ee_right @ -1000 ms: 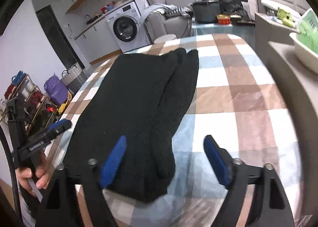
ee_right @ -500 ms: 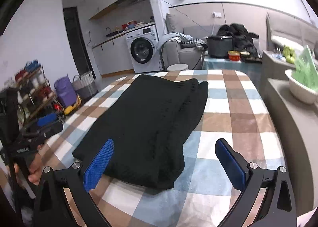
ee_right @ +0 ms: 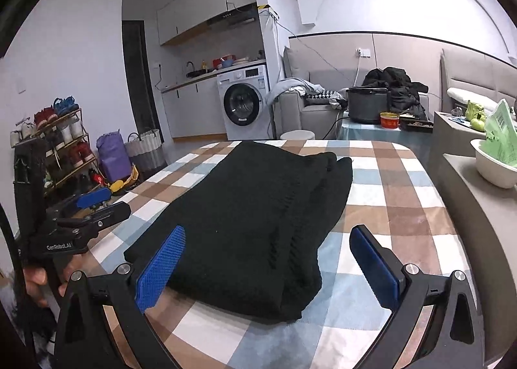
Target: Fold small clothes
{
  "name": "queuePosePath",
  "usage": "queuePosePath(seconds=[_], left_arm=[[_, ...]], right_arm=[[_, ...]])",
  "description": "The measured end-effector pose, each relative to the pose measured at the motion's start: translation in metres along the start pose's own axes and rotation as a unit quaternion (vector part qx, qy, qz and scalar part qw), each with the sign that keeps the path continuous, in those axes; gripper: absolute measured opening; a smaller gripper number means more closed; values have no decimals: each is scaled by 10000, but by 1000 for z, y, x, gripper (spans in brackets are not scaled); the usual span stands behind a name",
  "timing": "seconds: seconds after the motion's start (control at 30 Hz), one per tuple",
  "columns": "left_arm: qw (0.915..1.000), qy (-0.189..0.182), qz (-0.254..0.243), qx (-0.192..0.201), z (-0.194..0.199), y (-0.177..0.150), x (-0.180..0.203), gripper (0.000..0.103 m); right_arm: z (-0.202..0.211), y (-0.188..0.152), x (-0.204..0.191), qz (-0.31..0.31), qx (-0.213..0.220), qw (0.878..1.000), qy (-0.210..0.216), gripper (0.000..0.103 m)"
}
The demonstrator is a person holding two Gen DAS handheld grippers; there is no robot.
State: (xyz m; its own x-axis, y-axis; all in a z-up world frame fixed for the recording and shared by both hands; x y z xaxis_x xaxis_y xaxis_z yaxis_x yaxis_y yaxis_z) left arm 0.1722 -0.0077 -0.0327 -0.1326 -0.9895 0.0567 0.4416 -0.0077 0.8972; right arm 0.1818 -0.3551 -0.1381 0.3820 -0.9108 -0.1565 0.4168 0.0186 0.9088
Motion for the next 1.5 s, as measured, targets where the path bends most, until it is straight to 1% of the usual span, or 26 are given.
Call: queuePosePath(seconds=[0.2,0.37,0.57,1.03,1.5], left_arm=[[10000,-33,63,42,0,-1,-3,102],[9999,-46,-22,107,2,-3,-2,102],[9999,-62,3,87,2,-3,-2,102],[9999,-82,39,100,3,-3,-4,102],[9999,-88,42,97,3,-3,-4,102]], right_arm=[[2,-1,-1,6,103,9999,-23,103],[6,0,-2,30,211,9998,-28,103],[5,0,-2,28,185,9998,-29,103],[5,-2,-10,254,203,9995,-43,103],[4,-2,-10,217,167,9996,-33,103]])
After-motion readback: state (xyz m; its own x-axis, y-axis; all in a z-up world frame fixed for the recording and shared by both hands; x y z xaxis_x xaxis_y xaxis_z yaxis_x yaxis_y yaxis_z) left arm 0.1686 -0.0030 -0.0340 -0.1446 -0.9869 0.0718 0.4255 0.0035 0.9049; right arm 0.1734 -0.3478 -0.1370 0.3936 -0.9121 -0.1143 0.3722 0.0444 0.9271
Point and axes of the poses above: each gripper's, at about its wrist camera, not at the fingertips, and z roughly against the way its jaws point, x to its right, y to its top, the point moved 5 cm from there along -z, roughly the way its jaws point, and after that the axes turned 2 degrees about y, right-handed, at the moved point
